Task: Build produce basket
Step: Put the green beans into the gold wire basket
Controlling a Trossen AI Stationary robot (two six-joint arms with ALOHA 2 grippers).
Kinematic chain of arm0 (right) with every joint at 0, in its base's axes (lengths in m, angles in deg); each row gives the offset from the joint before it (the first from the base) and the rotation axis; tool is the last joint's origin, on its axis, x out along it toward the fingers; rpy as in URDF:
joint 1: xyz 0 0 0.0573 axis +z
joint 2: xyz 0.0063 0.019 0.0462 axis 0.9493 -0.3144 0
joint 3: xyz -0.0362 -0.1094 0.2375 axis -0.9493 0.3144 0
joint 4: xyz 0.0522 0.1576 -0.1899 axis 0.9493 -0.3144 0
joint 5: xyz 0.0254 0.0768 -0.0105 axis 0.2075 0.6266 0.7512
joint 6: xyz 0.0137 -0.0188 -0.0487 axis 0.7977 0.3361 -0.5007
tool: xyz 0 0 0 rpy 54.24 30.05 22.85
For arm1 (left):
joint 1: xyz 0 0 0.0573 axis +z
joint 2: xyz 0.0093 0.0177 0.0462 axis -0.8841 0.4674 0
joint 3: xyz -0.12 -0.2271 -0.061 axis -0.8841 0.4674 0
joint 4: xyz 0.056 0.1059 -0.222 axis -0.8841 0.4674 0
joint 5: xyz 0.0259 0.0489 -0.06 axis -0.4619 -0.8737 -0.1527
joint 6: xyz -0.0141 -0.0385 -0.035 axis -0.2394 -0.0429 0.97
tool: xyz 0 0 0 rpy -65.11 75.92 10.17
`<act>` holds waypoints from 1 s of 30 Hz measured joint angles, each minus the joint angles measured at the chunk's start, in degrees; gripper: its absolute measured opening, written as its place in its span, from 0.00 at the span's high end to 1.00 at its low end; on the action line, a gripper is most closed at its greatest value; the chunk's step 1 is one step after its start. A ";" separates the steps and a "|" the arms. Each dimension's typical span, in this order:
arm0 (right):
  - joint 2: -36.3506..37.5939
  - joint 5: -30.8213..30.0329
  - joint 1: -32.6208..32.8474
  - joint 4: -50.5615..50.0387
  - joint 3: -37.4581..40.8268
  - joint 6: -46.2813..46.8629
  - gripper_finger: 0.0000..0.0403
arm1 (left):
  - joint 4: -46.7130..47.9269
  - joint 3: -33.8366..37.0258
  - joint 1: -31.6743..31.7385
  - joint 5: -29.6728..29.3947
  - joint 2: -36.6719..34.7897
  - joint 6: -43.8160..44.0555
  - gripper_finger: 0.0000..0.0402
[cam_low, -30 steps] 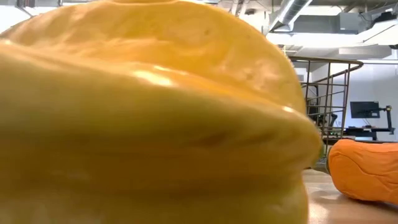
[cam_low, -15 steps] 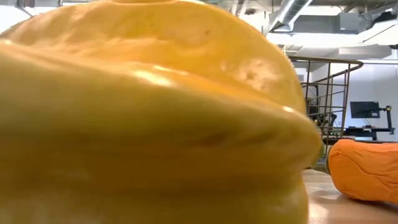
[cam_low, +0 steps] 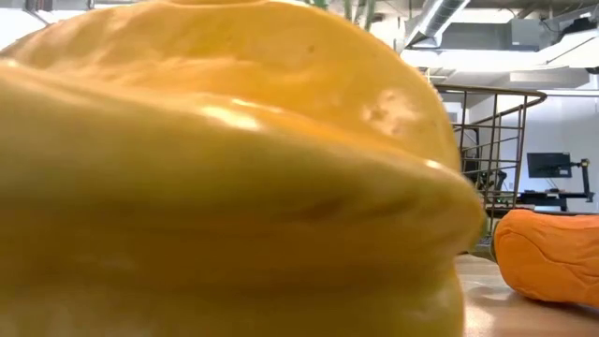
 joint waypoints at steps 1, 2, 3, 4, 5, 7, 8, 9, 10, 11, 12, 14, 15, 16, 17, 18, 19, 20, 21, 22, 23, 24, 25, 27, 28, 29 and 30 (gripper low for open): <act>0.02 -0.87 0.00 -2.03 0.00 1.74 0.98 | -0.07 0.00 0.00 0.37 0.00 0.00 0.72; 0.02 -1.65 0.00 -3.86 0.00 3.35 0.98 | -0.17 0.00 0.02 0.83 0.00 -0.01 0.72; -0.10 -2.18 -0.05 -5.53 0.01 4.88 0.98 | -0.28 0.00 0.02 1.15 0.00 -0.02 0.72; -0.26 -2.78 -0.33 -6.24 0.29 6.07 0.98 | -0.53 0.02 0.02 1.16 0.00 -0.02 0.72; -0.31 -3.37 -0.54 -6.51 1.03 6.97 0.98 | -0.78 0.00 0.02 1.16 0.00 -0.02 0.72; -0.33 -3.60 -1.04 -5.22 3.85 8.05 0.98 | -0.81 0.00 0.02 1.16 0.00 -0.02 0.72; -0.35 -3.58 -1.43 -3.62 5.62 8.52 0.98 | -0.82 0.00 0.02 1.16 -0.01 -0.01 0.72; -0.18 -3.49 -1.83 -2.23 7.53 8.63 0.98 | -0.81 0.01 0.02 1.16 -0.01 0.00 0.72; 0.03 -3.38 -2.15 -0.31 9.63 8.84 0.98 | -0.81 0.01 0.02 1.18 -0.01 0.02 0.72; 0.15 -3.26 -2.52 2.17 11.48 9.24 0.98 | -0.79 0.02 0.02 1.18 0.00 0.02 0.72; 0.43 -3.15 -2.89 4.69 13.37 9.70 0.98 | -0.78 0.01 0.02 1.18 0.00 0.05 0.72; 1.95 -3.04 -3.41 6.92 17.31 10.56 0.98 | -0.75 0.02 0.02 1.21 -0.02 0.28 0.72; 2.51 -3.12 -3.66 9.31 19.17 11.51 0.98 | -0.73 0.02 0.02 1.22 -0.02 0.29 0.72; 3.33 -3.14 -3.90 10.85 21.09 12.74 0.98 | -0.63 0.02 0.02 1.22 -0.02 0.31 0.72; 4.49 -3.16 -4.13 10.82 23.47 14.37 0.98 | -0.52 0.02 0.02 1.25 -0.02 0.31 0.72; 5.42 -3.23 -4.13 11.31 25.79 15.95 0.98 | -0.50 0.02 0.02 1.31 -0.02 0.33 0.72; 6.21 -3.33 -4.08 12.72 28.05 17.42 0.98 | -0.48 0.02 0.02 1.29 -0.02 0.33 0.72; 7.25 -4.37 -3.92 13.74 30.50 19.01 0.98 | -0.29 0.02 0.02 1.31 -0.02 0.33 0.72; 8.31 -6.11 -3.68 14.50 32.98 20.53 0.98 | -0.16 0.02 0.02 1.33 -0.02 0.35 0.72; 9.30 -7.54 -3.35 16.10 35.46 21.95 0.98 | -0.21 0.02 0.02 1.30 -0.02 0.35 0.72; 10.26 -8.59 -3.03 17.35 37.80 23.50 0.98 | -0.20 0.02 0.02 1.29 -0.02 0.35 0.72; 11.24 -9.39 -2.78 18.54 40.21 24.92 0.98 | -0.19 0.02 0.02 1.26 -0.02 0.35 0.72; 11.98 -9.91 -2.64 19.20 42.38 26.24 0.98 | -0.22 0.02 0.02 1.19 -0.02 0.35 0.72; 12.54 -10.99 -2.29 19.96 45.52 28.27 0.98 | -0.27 0.02 0.02 1.16 -0.02 0.37 0.72; 12.65 -11.30 -2.14 19.83 46.79 29.09 0.98 | -0.32 0.02 0.02 1.15 -0.02 0.43 0.72; 12.67 -11.38 -2.02 19.26 47.73 29.86 0.98 | -0.41 0.02 0.02 1.14 -0.02 0.56 0.72; 12.49 -11.36 -2.14 18.47 48.21 30.54 0.98 | -0.50 0.02 0.02 1.14 -0.02 0.75 0.72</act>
